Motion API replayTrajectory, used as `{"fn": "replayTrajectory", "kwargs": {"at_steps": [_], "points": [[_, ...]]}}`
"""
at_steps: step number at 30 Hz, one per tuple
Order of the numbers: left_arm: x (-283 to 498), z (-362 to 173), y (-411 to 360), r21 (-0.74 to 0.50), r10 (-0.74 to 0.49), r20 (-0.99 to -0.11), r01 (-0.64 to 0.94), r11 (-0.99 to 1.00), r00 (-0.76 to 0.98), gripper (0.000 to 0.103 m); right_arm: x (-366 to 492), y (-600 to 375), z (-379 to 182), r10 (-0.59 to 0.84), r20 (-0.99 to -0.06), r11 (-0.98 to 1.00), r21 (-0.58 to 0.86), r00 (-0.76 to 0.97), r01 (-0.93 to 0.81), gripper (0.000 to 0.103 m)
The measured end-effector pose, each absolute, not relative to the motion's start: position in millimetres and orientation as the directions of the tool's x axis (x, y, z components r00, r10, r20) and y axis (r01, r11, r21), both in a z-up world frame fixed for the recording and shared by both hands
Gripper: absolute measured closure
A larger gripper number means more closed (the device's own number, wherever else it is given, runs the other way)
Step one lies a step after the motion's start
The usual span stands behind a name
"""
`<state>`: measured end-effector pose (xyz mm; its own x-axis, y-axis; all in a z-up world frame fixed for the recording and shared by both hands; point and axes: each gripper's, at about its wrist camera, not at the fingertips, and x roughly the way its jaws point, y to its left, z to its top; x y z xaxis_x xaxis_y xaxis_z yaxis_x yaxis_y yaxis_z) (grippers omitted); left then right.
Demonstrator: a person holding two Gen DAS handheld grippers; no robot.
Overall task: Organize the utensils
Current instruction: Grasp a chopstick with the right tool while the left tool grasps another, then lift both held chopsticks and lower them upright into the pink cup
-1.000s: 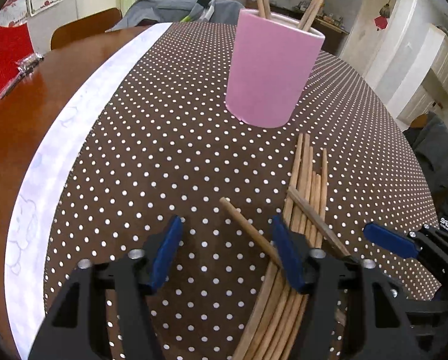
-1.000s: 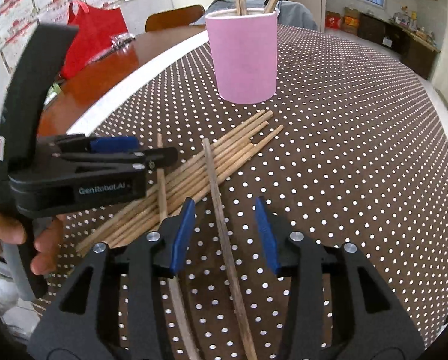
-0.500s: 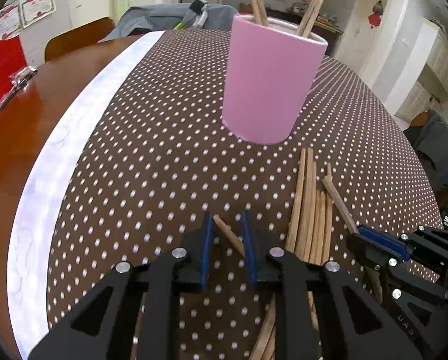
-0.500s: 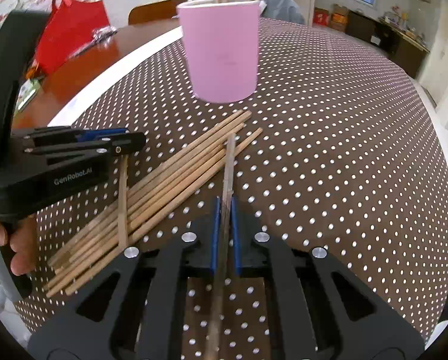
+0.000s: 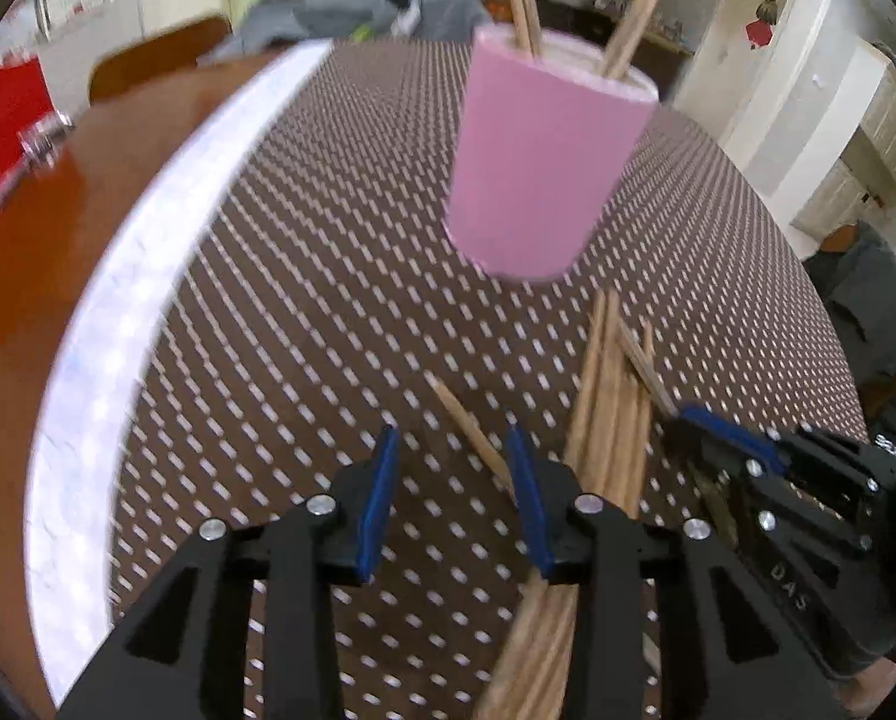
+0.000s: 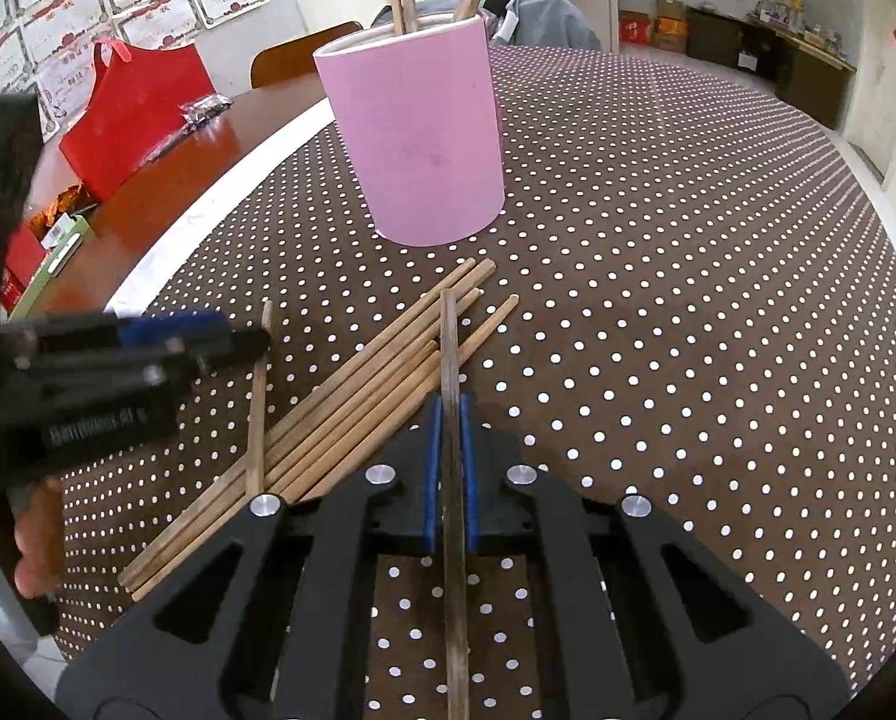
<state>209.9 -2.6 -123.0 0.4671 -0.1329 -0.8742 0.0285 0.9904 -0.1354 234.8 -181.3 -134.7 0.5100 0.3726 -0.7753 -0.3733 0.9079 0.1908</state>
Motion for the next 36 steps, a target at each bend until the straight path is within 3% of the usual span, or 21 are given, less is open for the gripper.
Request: {"fn": "replayTrajectory", "kwargs": {"at_steps": [6, 7, 8, 14, 21, 23, 24, 33, 36], "points": [[210.2, -130.1, -23.0, -0.065, -0.076, -0.870, 0.039, 0.997, 0.487, 0.066, 231.0, -182.5, -135.1, 0.382, -0.776, 0.903, 0.198, 0.502, -0.381, 0.096], [210.7, -130.3, -25.4, -0.053, -0.069, -0.869, 0.045, 0.998, 0.490, 0.068, 230.9, -182.6, -135.0, 0.383, -0.776, 0.902, 0.199, 0.501, -0.382, 0.096], [211.1, -130.6, -28.5, -0.030, -0.052, -0.867, 0.052, 0.998, 0.495, 0.078, 230.3, -182.6, -135.2, 0.383, -0.776, 0.902, 0.199, 0.501, -0.382, 0.096], [221.9, -132.3, -28.2, -0.023, -0.059, -0.851, 0.075, 0.997, 0.521, 0.097, 230.3, -184.1, -135.1, 0.382, -0.775, 0.905, 0.201, 0.503, -0.376, 0.096], [224.8, -128.0, -11.4, -0.089, -0.119, -0.859, 0.083, 0.993, 0.498, 0.094, 230.7, -184.2, -135.5, 0.382, -0.777, 0.905, 0.204, 0.501, -0.374, 0.096], [218.8, -127.2, -9.8, -0.061, -0.099, -0.867, 0.092, 0.994, 0.489, 0.075, 230.6, -183.5, -135.4, 0.379, -0.778, 0.905, 0.200, 0.501, -0.374, 0.096], [216.9, -127.2, -8.9, -0.050, -0.090, -0.872, 0.096, 0.994, 0.482, 0.074, 230.7, -183.1, -135.5, 0.379, -0.779, 0.905, 0.200, 0.499, -0.375, 0.096], [202.1, -128.7, -22.7, 0.083, -0.014, -0.882, 0.185, 0.979, 0.471, 0.074, 231.2, -175.6, -134.7, 0.368, -0.787, 0.906, 0.185, 0.495, -0.380, 0.096], [200.8, -128.2, -24.9, 0.045, -0.068, -0.882, 0.226, 0.973, 0.467, 0.095, 230.9, -174.4, -134.7, 0.365, -0.784, 0.909, 0.183, 0.502, -0.376, 0.096]]}}
